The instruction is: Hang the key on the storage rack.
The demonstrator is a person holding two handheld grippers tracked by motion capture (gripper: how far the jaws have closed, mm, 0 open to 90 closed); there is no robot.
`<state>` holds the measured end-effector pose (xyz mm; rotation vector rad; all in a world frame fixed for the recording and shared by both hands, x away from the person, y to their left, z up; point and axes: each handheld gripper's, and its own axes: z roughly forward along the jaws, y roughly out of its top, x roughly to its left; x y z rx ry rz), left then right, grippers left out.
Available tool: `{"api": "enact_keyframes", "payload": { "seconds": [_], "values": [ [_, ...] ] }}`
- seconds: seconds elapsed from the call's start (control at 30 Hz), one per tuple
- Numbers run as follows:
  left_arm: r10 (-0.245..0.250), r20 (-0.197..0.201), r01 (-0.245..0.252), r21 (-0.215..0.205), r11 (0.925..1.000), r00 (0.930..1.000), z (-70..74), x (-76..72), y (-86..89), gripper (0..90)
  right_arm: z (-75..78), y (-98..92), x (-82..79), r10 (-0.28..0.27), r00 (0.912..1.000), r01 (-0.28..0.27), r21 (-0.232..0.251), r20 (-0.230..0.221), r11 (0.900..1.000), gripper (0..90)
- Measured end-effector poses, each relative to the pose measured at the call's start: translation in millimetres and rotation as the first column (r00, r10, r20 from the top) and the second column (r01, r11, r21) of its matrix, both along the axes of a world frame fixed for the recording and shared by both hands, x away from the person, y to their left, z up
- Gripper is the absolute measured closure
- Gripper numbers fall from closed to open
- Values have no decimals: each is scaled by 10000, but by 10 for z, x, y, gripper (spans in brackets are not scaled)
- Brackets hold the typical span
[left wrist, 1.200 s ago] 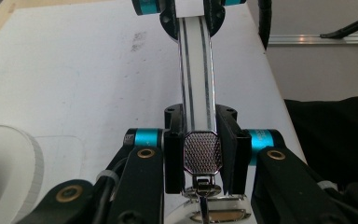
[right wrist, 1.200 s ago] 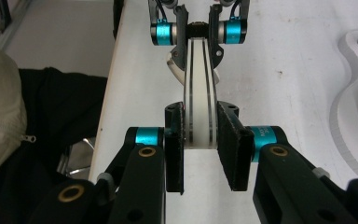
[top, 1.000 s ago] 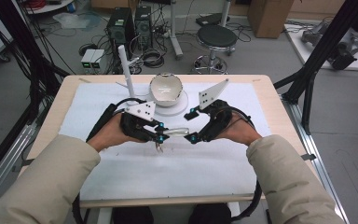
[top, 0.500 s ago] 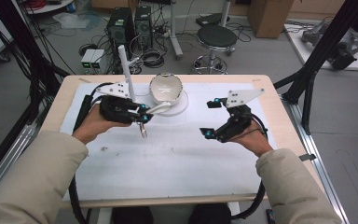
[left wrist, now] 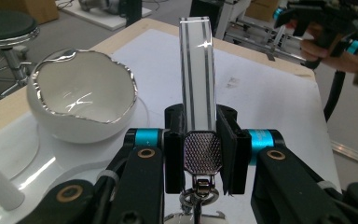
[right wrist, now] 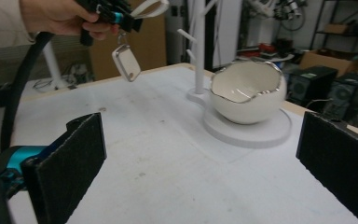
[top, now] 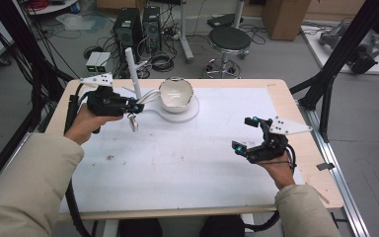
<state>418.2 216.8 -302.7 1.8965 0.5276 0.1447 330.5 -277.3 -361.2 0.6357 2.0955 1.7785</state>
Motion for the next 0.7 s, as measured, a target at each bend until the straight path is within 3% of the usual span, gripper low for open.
{"api": "enact_keyframes", "payload": {
  "seconds": [0.03, 0.17, 0.43, 0.47, 0.7],
  "values": [
    [86, -43, -86, -10, 10000, 10000, -6, 17, 34, 742, -95, -60, -42, -354, 9992, 348, 318, 165, 9989, 5],
    [444, -360, -455, -310, 9985, 9984, -46, 95, 156, 742, -255, -130, -118, -911, 9953, 888, 693, 315, 9936, 5],
    [986, -846, -1028, -472, 9936, 9915, -130, 230, 288, 742, -466, -170, -181, -1542, 9869, 1519, 492, 482, 9872, 5],
    [1057, -888, -1107, -527, 9925, 9904, -142, 245, 299, 743, -484, -172, -194, -1620, 9863, 1603, 487, 318, 9859, 5],
    [1372, -1195, -1455, -631, 9873, 9833, -214, 335, 397, 743, -620, -197, -215, -1907, 9810, 1888, 510, 354, 9807, 5]
  ]
}}
